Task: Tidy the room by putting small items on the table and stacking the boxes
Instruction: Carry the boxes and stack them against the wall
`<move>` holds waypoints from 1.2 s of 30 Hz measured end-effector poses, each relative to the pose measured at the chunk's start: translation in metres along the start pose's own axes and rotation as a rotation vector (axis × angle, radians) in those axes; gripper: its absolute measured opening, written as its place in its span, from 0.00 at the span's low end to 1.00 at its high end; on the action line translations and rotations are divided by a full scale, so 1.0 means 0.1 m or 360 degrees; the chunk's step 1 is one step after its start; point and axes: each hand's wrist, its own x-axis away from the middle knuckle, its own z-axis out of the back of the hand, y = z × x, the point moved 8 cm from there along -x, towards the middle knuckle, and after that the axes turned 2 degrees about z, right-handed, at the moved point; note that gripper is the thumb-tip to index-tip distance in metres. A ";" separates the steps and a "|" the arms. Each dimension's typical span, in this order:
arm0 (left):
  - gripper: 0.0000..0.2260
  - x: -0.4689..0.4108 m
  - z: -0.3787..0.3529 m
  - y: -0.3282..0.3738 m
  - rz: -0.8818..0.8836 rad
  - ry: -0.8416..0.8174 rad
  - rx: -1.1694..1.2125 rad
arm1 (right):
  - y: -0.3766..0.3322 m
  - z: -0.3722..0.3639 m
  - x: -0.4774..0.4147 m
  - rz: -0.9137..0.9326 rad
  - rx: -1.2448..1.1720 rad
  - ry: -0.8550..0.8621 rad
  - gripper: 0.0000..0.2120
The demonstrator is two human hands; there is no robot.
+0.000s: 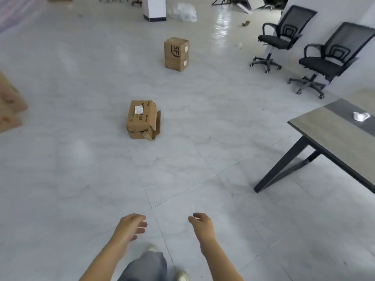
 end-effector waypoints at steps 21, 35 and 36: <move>0.06 -2.73 0.24 2.86 0.0009 0.0051 0.0499 | -2.80 0.05 -2.69 0.0140 0.0020 0.0213 0.17; 0.08 -3.99 -1.01 4.59 0.0103 0.0041 0.0289 | -3.93 0.96 -4.77 0.0092 -0.0134 0.0250 0.17; 0.08 -4.06 -1.14 4.81 0.0089 0.0041 0.0288 | -4.10 1.08 -4.94 0.0110 -0.0147 0.0249 0.17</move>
